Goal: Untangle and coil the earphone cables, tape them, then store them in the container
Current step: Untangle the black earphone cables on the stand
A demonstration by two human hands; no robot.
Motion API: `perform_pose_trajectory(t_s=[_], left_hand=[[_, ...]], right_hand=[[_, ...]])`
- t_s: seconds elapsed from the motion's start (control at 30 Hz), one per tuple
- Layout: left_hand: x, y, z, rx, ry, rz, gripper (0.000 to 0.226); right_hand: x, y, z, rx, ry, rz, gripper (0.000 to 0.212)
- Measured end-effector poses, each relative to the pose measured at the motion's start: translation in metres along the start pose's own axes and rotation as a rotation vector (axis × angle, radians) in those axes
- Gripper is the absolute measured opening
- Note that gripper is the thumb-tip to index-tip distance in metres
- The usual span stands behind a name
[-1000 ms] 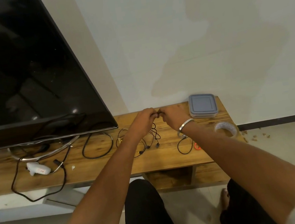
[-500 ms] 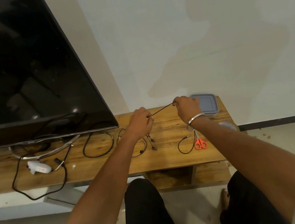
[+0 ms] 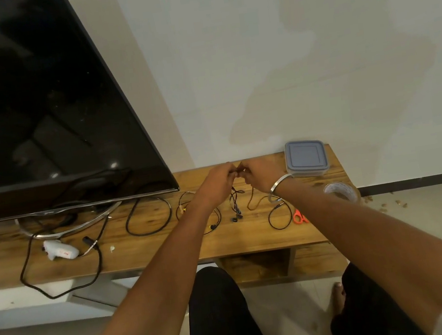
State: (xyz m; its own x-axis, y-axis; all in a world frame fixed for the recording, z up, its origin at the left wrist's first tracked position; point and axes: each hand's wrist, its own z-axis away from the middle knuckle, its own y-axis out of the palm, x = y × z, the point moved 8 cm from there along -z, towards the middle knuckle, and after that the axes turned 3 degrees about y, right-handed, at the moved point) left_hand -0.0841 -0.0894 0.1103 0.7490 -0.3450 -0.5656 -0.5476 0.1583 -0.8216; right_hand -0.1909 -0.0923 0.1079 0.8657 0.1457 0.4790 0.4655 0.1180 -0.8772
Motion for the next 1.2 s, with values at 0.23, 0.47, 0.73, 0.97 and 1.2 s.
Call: perform_pose_trajectory(t_s=[0.23,0.47,0.73,0.97,1.2], left_hand=[[0.015,-0.004,0.004,-0.002,-0.025,-0.001,0.018],[0.025,0.001,0.01,0.045,-0.031,-0.01,0.02],[0.027,0.003,0.01,0.052,-0.028,0.05,0.016],[0.01,0.007,0.006,0.087,-0.004,0.035,0.018],[0.011,0.003,0.007,0.053,0.001,-0.011,0.017]], right_hand=[[-0.016,-0.026,0.0,-0.173,0.06,0.021,0.023],[-0.03,-0.037,0.005,-0.252,0.096,0.025,0.026],[-0.045,-0.026,0.005,-0.167,0.2,-0.01,0.025],[-0.003,0.007,0.002,0.103,0.005,-0.193,0.032],[0.002,-0.005,0.0,0.01,-0.04,0.027,0.025]])
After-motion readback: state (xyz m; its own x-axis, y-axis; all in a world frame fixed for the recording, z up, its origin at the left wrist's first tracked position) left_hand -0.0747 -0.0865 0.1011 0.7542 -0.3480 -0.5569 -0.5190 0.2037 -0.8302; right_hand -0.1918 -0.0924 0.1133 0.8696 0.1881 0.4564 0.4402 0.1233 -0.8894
